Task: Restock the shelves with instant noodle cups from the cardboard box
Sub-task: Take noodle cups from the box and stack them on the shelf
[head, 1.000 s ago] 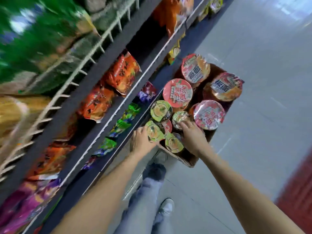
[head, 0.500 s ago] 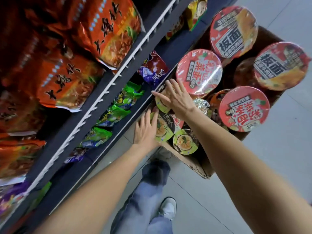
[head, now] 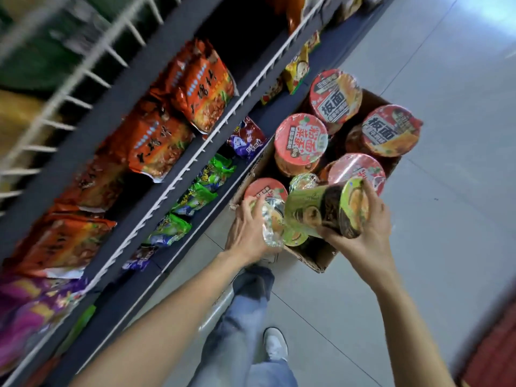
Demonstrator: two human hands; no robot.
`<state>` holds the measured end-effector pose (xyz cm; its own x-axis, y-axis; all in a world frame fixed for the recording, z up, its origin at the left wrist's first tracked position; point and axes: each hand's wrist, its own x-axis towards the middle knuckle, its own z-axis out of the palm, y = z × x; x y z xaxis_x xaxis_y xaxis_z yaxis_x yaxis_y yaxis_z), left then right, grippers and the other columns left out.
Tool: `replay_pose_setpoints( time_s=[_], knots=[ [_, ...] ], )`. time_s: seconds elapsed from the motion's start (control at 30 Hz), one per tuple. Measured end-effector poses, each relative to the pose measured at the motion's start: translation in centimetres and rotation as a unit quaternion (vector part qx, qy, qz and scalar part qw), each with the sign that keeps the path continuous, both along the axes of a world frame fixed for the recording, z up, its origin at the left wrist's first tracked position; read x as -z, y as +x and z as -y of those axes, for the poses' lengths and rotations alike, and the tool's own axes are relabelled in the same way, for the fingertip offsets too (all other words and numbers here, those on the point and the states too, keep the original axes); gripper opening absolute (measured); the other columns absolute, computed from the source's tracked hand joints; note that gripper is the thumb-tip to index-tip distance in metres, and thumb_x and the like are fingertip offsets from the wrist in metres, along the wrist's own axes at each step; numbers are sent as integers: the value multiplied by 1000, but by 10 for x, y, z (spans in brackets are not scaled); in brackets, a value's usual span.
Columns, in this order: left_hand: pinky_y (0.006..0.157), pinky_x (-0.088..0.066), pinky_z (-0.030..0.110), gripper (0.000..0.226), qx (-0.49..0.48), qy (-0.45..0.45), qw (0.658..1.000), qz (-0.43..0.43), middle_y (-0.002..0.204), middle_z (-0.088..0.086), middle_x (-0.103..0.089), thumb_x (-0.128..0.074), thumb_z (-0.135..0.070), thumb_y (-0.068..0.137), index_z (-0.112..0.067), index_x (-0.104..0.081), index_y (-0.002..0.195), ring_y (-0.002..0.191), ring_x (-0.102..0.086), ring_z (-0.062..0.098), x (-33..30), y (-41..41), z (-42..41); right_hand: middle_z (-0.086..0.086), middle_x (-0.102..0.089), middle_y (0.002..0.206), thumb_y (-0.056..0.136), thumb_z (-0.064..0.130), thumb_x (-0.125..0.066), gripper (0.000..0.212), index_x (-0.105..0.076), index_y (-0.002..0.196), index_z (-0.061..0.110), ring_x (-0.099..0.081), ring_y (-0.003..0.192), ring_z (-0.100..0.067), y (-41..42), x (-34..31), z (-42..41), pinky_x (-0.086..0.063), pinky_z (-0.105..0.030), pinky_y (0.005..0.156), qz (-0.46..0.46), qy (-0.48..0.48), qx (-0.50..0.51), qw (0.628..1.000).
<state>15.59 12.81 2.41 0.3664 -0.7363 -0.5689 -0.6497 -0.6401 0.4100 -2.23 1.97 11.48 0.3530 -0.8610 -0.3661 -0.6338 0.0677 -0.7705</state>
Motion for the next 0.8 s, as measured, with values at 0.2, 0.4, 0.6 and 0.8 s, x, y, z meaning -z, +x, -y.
replay_pose_setpoints(
  time_s=[0.2,0.4,0.6,0.8],
  knots=[
    [107,-31,43,131,29,-79,996,3,144,16,-18,-73,-66,53,-18,0,151,132,-25,32,-143,-44,-58,-6,-31,140,56,60,-68,102,-32,146,29,-29,128,-25,-39,-130,-75,-25,-32,106,2,-128,-95,987],
    [103,-31,34,121,15,-190,980,63,142,7,-29,-71,-62,55,-19,-10,150,127,-29,24,-274,-82,-160,-12,-26,150,63,68,-62,95,-39,142,23,-30,133,-31,-62,-243,-152,-33,-40,105,29,-225,-171,959],
    [102,-24,25,119,-88,-302,948,51,136,-9,-30,-84,-43,55,-34,-5,144,124,-22,5,-381,-83,-263,3,-37,139,58,48,-82,100,-33,141,22,-36,129,-11,-56,-335,-212,-36,-32,106,173,-179,-176,952],
    [100,-19,17,122,-199,-378,900,82,140,-26,-23,-86,-52,52,-38,-8,144,129,-19,-3,-477,-58,-368,14,-43,136,59,45,-82,105,-27,146,24,-45,125,0,-2,-411,-292,-43,-27,104,317,-55,-200,926]
  ],
)
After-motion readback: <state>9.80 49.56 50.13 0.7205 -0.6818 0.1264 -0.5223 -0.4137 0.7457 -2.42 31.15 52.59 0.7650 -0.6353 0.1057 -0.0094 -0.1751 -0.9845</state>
